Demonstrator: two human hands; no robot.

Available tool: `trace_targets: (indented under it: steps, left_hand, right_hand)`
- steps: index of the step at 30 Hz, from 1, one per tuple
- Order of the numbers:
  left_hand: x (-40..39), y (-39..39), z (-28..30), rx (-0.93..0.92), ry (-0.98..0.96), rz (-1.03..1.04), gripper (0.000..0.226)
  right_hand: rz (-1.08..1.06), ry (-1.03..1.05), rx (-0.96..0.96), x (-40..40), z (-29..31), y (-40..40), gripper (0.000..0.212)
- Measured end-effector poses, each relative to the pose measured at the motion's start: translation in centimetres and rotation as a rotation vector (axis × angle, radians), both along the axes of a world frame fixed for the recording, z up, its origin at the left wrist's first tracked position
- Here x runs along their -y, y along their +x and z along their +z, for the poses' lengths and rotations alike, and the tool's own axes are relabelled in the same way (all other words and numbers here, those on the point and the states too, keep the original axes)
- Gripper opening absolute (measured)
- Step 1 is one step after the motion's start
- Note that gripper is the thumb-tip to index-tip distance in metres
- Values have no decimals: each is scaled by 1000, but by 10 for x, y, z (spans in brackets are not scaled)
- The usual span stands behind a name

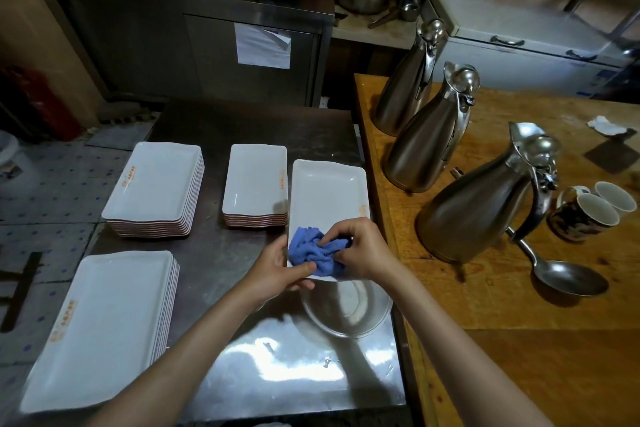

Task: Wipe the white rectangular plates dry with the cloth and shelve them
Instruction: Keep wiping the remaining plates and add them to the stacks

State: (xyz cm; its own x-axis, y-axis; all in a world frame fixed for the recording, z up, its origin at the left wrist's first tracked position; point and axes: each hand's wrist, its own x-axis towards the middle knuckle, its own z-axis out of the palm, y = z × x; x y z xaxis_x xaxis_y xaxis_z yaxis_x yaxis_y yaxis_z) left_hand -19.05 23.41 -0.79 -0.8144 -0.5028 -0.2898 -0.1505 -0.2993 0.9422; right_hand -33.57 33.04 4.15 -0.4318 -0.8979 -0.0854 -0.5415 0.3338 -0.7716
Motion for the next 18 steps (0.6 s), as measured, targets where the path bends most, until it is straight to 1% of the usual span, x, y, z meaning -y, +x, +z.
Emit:
trace_targets:
  steps: [6, 10, 12, 14, 16, 18]
  left_hand:
    - [0, 0, -5, 49, 42, 7, 32]
    - [1, 3, -8, 59, 88, 21, 29]
    - [2, 4, -9, 57, 92, 29, 31]
    - [2, 5, -10, 34, 97, 43, 34]
    - [3, 5, -11, 18, 103, 54, 39]
    - [3, 5, -11, 12, 106, 66, 43]
  right_hand:
    - [51, 41, -59, -4, 4, -7, 36]
    - [-3, 58, -137, -8, -1, -12, 38]
    - [-32, 39, -149, -12, -1, -10, 36]
    - [-40, 11, -106, -17, 1, -7, 36]
    - [-52, 4, -76, -21, 2, -5, 41]
    - [-85, -11, -97, -24, 2, -4, 44]
